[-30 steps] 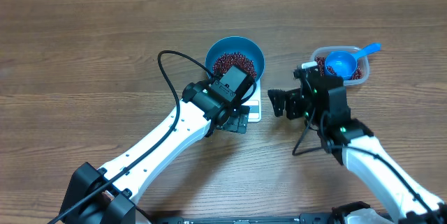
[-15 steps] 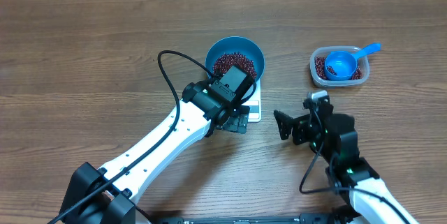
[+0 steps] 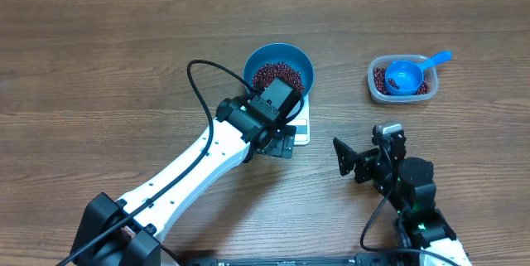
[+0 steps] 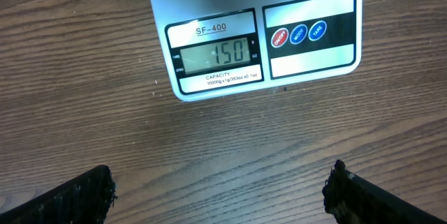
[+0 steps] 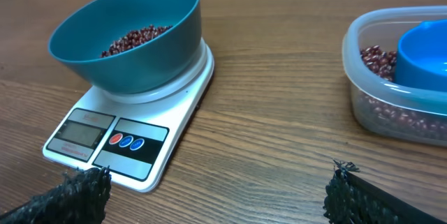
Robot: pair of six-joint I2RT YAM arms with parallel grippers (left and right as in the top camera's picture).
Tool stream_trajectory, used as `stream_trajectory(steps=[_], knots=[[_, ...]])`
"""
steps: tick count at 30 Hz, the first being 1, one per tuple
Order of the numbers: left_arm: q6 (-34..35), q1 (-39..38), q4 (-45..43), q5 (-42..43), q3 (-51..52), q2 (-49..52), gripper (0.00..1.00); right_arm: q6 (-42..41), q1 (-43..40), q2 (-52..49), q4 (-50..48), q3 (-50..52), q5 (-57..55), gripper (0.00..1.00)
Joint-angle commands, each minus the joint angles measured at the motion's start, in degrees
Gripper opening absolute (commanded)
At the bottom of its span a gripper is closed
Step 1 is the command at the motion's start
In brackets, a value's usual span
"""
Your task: Scoop item into bowl and weigh 150g on scale
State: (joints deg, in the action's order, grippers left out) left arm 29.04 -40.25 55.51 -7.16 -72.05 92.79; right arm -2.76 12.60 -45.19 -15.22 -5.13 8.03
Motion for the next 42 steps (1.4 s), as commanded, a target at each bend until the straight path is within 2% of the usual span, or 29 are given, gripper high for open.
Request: stream_trajectory(steps=[1,5,22,27,42], knots=[[1.0,0.1,-0.1,-0.7,-1.0,-0.9,0.99,0.2,-1.0,2.7,-0.3,2.3,-0.5,1.0],[1.0,0.1,-0.1,-0.7,-1.0,-0.9,1.0,0.2,-1.5,5.1,-0.4,4.6,-0.5,1.0],[1.0,0.1,-0.1,-0.7,-1.0,-0.9,1.0,0.2,-5.3,13.4,11.6,4.7,-0.8,1.0],[1.0,0.1,-0.1,-0.7,-1.0,-0.9,1.0,0.2,-6.5,19.0,19.7,4.7,-0.8,1.0],[1.0,0.1,-0.1,-0.7,-1.0,-0.9,0.99,0.2,-6.6,39.2,19.3,4.7,-1.0,1.0]])
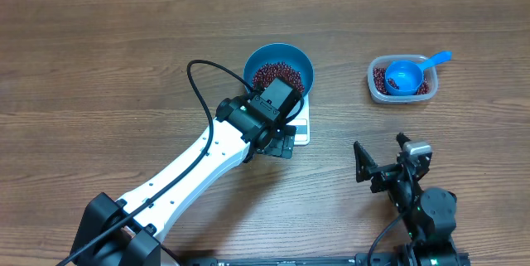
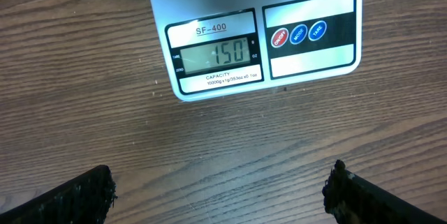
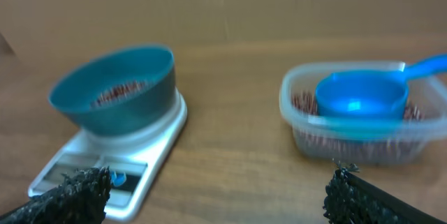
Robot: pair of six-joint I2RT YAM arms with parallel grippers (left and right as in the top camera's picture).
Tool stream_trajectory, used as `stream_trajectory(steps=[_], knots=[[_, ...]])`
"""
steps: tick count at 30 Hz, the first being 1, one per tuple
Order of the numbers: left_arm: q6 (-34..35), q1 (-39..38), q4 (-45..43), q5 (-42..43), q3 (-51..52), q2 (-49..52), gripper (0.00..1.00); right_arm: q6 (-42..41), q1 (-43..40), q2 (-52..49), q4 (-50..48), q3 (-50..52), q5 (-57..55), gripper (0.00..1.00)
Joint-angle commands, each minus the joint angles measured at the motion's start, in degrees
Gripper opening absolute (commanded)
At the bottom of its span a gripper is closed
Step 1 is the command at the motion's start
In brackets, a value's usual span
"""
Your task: Scoop item into bowl and weigh 150g on scale
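Observation:
A blue bowl (image 1: 279, 71) of red beans (image 1: 277, 74) sits on the white scale (image 1: 301, 127). In the left wrist view the scale's display (image 2: 216, 54) reads 150. My left gripper (image 1: 281, 143) hovers open just in front of the scale, its fingers (image 2: 73, 197) wide apart over bare wood. My right gripper (image 1: 381, 165) stands open near the front right, holding nothing. It faces the bowl (image 3: 112, 88) and a clear container (image 3: 356, 123) of beans. A blue scoop (image 1: 404, 75) lies in that container.
The clear container (image 1: 401, 79) stands at the right, behind my right gripper. The left arm's white links and black cable (image 1: 199, 92) stretch from the front left to the scale. Brown wooden tabletop (image 1: 99, 59) lies all around.
My right arm has drawn back toward the table's front and slightly right, so bowl and container look farther off. The left arm has not moved and the display still reads 150.

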State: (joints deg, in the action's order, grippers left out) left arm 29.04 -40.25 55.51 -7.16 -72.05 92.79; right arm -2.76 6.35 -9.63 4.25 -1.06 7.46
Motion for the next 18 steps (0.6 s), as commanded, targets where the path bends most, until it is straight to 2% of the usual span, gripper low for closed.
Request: stream_trajectory(steps=[1,4,18], knots=[[1.0,0.1,-0.1,-0.7,-1.0,-0.9,1.0,0.2,-0.3,5.3,-0.2,0.6,-0.4,1.0],[1.0,0.1,-0.1,-0.7,-1.0,-0.9,1.0,0.2,-0.3,9.7,-0.4,0.6,-0.4,1.0],[1.0,0.1,-0.1,-0.7,-1.0,-0.9,1.0,0.2,-0.3,9.5,-0.2,0.6,-0.5,1.0]])
